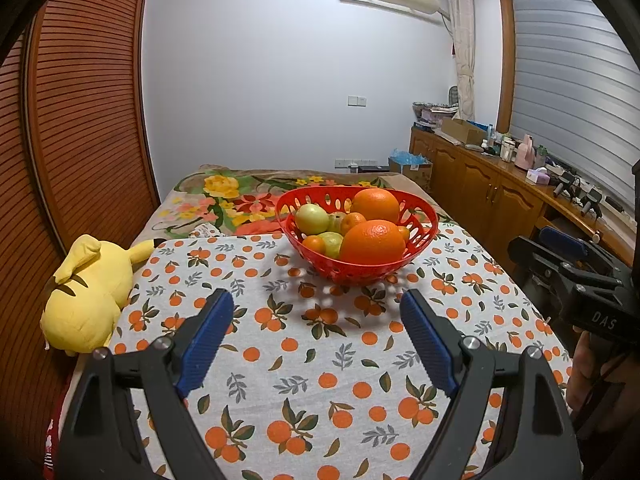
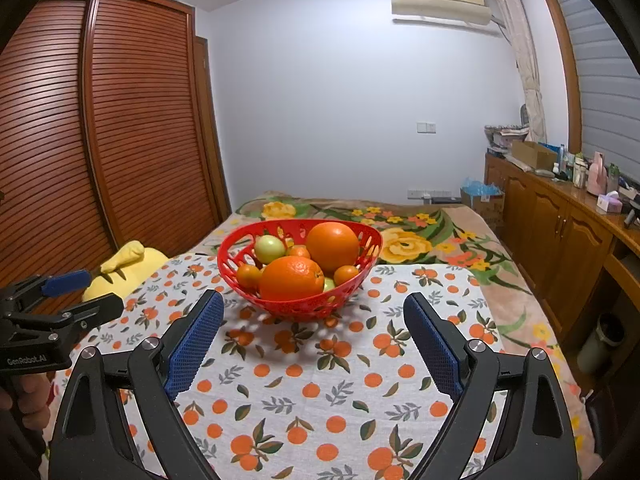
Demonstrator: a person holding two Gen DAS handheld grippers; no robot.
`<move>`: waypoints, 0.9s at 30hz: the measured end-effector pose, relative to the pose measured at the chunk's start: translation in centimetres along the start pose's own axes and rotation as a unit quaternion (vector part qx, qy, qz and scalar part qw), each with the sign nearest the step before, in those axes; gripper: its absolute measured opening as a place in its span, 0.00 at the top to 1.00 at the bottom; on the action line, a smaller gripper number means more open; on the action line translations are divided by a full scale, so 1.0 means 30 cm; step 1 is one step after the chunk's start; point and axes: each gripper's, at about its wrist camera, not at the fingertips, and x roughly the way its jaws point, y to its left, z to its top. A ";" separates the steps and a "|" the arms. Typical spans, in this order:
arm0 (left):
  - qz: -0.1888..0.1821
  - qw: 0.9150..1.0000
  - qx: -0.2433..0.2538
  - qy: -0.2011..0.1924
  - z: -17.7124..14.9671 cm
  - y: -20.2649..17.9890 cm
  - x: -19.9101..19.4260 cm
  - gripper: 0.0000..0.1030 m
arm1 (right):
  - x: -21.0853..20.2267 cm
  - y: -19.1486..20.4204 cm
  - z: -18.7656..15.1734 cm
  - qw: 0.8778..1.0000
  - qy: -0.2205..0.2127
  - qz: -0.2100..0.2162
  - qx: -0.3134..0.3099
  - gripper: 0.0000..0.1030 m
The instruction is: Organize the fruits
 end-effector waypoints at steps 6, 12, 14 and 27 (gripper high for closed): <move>0.000 1.000 -0.001 -0.001 0.000 -0.001 -0.002 0.17 | -0.001 0.000 0.001 1.000 0.000 0.000 0.000 0.10; 0.000 1.000 -0.001 -0.003 -0.002 -0.004 -0.007 0.17 | -0.001 0.001 0.001 1.000 -0.001 -0.001 -0.001 0.09; -0.001 1.000 -0.001 -0.004 -0.002 -0.005 -0.008 0.17 | -0.001 0.001 0.000 1.000 -0.001 -0.001 0.000 0.09; -0.001 1.000 -0.001 -0.004 -0.001 -0.010 -0.010 0.17 | -0.006 -0.003 0.001 1.000 0.000 -0.002 -0.002 0.09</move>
